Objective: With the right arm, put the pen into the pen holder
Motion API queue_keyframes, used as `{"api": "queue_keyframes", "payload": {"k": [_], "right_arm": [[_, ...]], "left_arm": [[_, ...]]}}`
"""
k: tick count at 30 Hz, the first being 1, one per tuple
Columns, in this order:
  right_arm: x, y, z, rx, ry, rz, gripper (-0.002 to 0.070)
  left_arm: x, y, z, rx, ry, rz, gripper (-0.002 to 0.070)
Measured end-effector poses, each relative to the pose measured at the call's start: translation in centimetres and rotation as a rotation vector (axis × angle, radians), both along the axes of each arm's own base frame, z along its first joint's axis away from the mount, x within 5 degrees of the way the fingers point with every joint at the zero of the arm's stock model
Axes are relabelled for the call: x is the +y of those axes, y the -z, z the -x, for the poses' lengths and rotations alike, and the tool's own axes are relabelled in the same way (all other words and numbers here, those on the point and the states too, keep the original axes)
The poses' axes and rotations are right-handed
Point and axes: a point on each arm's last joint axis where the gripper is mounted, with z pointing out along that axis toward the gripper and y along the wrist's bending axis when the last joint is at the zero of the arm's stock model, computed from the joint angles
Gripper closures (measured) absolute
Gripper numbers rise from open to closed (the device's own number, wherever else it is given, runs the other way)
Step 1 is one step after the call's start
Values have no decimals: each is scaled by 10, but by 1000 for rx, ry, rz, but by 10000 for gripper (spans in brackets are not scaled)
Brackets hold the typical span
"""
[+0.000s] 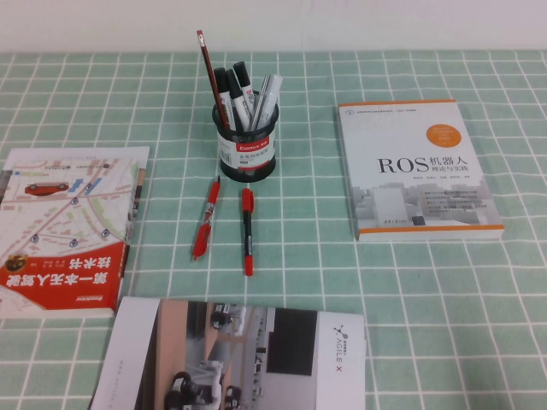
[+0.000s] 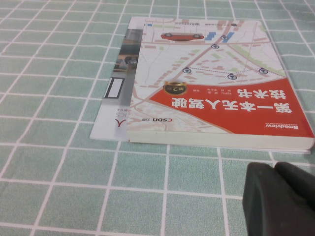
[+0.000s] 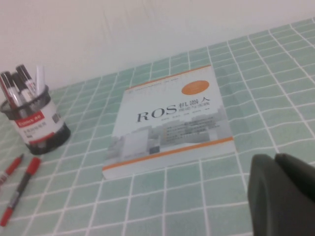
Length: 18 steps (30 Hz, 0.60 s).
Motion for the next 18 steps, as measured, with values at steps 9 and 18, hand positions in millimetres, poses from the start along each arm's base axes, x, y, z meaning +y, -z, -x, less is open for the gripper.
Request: {"api": "queue_keyframes", "payload": {"k": [9,18], "right_arm": [[0,-1,0,-4,1,-19,696],[-1,-3,0,-29,8,-27,696]], "left_arm": [[0,0,0,0,0,0,679],[0,0,0,0,0,0,679]]}}
